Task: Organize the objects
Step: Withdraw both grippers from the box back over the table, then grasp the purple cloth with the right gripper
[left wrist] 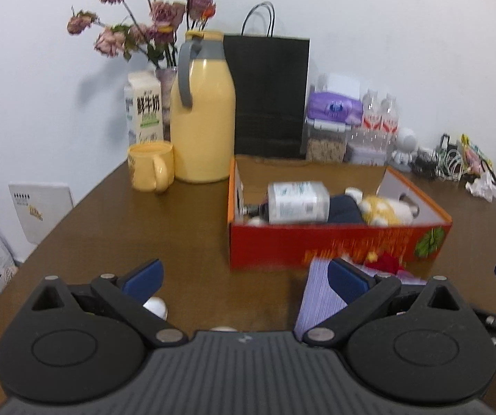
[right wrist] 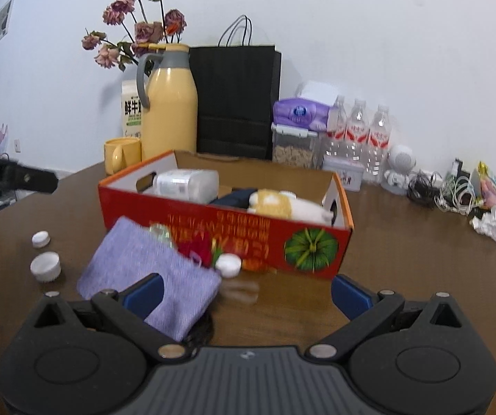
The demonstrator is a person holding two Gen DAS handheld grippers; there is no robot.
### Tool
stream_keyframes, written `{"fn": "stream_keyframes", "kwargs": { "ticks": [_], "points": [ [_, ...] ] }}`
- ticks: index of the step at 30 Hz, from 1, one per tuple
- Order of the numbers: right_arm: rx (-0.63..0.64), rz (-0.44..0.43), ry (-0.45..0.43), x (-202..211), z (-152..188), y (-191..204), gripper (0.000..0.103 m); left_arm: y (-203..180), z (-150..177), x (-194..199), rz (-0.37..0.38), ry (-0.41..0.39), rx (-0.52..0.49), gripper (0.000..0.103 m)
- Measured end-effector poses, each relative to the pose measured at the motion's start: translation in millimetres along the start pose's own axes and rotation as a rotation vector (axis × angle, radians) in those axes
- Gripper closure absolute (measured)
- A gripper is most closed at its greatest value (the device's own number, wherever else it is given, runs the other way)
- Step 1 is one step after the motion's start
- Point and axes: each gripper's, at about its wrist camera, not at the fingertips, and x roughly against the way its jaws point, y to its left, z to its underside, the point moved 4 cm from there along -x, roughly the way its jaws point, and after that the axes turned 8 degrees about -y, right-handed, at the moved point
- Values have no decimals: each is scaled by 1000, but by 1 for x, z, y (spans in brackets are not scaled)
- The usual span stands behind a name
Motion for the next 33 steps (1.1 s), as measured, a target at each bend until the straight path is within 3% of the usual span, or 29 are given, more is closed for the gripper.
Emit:
{"fn": "stream_keyframes", "kwargs": {
  "ticks": [8, 17, 24, 33],
  "points": [
    [-36, 1, 54, 10, 25, -1, 0, 9, 33, 13, 5, 41, -5, 0],
    [-34, -33, 77, 9, 33, 10, 0, 21, 46, 13, -11, 78, 19, 0],
    [44, -88, 96, -13, 27, 36, 0, 35, 47, 13, -31, 79, 42, 0],
    [216, -83, 61, -48, 14, 72, 0, 54, 52, 7, -58, 99, 71, 0]
  ]
}}
